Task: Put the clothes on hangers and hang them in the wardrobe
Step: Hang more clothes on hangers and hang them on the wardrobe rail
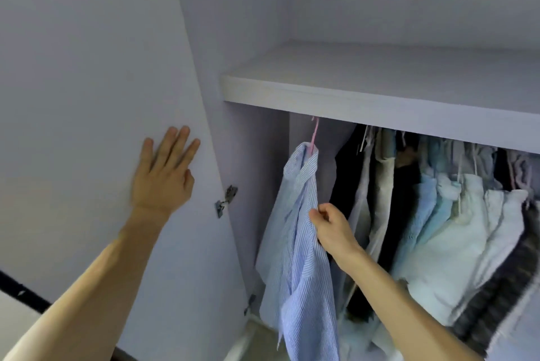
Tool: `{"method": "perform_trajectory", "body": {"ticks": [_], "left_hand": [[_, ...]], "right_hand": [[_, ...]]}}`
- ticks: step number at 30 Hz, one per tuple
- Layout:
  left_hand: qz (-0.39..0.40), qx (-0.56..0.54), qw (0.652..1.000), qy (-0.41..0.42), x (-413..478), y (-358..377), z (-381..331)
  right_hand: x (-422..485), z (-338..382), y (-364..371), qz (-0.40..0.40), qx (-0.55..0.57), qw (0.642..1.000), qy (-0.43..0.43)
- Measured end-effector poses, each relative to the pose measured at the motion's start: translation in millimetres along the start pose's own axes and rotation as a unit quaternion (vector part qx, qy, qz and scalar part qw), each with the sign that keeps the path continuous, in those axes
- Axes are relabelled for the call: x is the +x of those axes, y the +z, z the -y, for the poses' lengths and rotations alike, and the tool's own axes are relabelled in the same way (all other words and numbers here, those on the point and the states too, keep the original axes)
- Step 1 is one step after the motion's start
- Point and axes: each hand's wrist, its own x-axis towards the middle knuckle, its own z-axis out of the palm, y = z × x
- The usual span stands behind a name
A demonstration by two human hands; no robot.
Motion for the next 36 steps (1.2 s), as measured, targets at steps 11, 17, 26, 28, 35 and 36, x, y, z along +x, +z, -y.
{"method": "perform_trajectory", "body": {"ticks": [11,17,26,28,35,36], "left_hand": [[-0.034,0.019,0.999,-0.009,7,16,0],[-0.055,0.049,0.997,-0.008,6,18,0],[-0.033,0.05,0.998,-0.015,7,17,-1],[-0.023,0.049,0.998,-0.017,7,17,-1],[0.008,0.017,0.999,-0.032,6,14,-3],[0.016,0.014,0.999,-0.033,6,13,-5]], "right_hand": [[112,52,-5,-0.167,0.023,0.986,-0.018],[145,41,-11,-0.174,-0.042,0.984,0.005],[154,3,-3,-0.175,-0.03,0.981,0.081],[150,-5,-6,-0.18,-0.026,0.98,0.085],[122,-10,-28,-0.11,-0.002,0.99,0.087],[113,-11,-30,-0.103,0.001,0.992,0.076]]}}
